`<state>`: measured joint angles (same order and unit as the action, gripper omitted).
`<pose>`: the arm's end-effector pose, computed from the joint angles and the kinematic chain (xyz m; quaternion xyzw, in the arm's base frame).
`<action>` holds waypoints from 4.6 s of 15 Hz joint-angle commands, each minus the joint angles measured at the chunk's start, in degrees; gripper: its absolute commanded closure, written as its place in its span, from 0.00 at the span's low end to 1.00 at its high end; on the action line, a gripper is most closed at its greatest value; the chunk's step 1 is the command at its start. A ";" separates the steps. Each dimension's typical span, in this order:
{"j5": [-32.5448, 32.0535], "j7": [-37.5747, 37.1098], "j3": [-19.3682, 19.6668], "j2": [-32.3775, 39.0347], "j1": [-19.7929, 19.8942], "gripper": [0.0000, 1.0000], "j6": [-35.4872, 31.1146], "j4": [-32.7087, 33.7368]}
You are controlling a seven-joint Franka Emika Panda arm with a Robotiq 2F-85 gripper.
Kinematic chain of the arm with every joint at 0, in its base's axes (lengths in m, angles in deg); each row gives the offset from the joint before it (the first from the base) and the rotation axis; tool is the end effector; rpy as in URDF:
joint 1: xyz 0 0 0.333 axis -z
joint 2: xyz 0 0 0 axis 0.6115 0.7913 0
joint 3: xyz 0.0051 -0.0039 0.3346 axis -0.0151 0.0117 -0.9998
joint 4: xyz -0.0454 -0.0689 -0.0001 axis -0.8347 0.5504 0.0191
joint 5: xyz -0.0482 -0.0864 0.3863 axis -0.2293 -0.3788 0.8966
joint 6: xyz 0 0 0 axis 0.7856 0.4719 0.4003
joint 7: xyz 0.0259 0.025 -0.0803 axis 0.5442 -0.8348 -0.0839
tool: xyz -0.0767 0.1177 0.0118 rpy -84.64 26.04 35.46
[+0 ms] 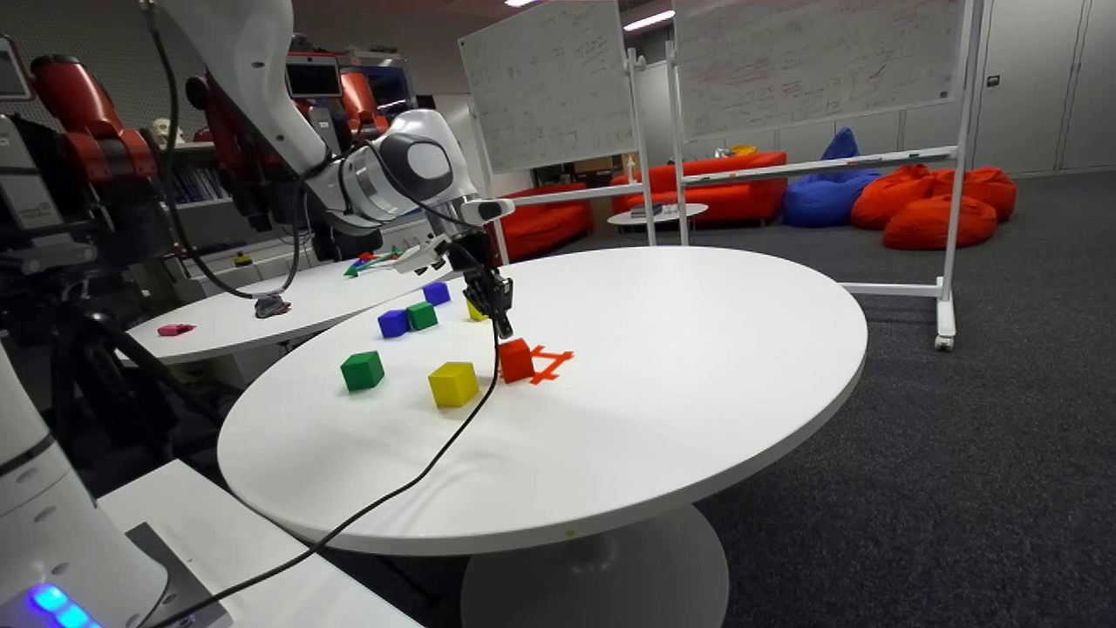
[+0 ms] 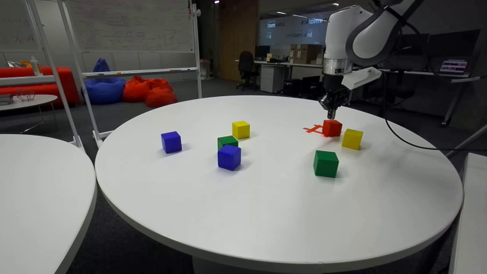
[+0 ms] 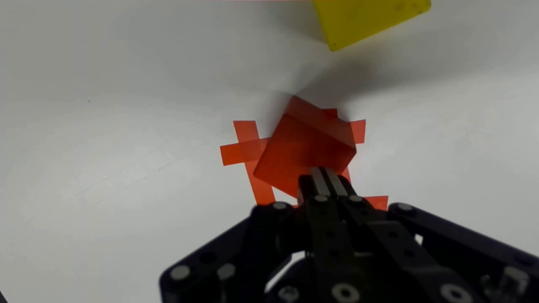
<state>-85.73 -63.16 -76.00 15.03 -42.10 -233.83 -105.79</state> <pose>0.5402 -0.0501 0.2087 0.9889 -0.1024 0.0357 0.1014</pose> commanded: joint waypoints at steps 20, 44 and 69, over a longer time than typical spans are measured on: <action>0.79 -0.15 -1.14 0.07 1.01 0.95 19.82 0.24; -1.93 -0.17 -0.30 4.39 -0.15 1.00 10.52 3.27; -8.64 -2.45 1.66 3.97 -1.27 1.00 4.28 2.29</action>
<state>-92.49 -63.53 -75.57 19.60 -42.46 -227.75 -102.32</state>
